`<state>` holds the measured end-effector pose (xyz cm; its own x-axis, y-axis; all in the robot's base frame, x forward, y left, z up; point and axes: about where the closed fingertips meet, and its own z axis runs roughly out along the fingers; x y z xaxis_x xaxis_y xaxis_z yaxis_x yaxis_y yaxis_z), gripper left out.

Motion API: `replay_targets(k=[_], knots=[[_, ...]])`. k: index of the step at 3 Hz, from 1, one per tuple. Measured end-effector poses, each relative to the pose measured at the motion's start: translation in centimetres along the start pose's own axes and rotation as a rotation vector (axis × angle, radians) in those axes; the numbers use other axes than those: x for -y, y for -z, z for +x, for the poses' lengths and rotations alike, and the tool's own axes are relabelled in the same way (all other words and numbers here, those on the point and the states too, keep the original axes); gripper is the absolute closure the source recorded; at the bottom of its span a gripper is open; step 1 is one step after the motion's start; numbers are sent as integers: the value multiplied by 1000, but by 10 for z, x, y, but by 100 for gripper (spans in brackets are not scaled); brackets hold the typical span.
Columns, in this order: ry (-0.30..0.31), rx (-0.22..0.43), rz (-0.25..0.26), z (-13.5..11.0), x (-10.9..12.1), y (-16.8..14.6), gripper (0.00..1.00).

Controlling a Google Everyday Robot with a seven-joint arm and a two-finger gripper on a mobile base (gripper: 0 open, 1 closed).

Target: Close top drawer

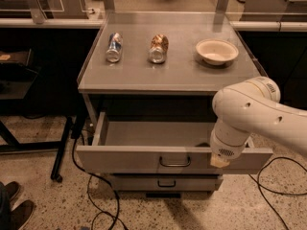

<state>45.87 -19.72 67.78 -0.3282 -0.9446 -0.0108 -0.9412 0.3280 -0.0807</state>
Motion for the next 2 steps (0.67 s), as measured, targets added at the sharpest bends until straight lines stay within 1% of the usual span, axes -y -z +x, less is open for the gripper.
replay_targets(k=[1,2], knots=[[0,0,0,0,0,0,4],[0,0,0,0,0,0,0]])
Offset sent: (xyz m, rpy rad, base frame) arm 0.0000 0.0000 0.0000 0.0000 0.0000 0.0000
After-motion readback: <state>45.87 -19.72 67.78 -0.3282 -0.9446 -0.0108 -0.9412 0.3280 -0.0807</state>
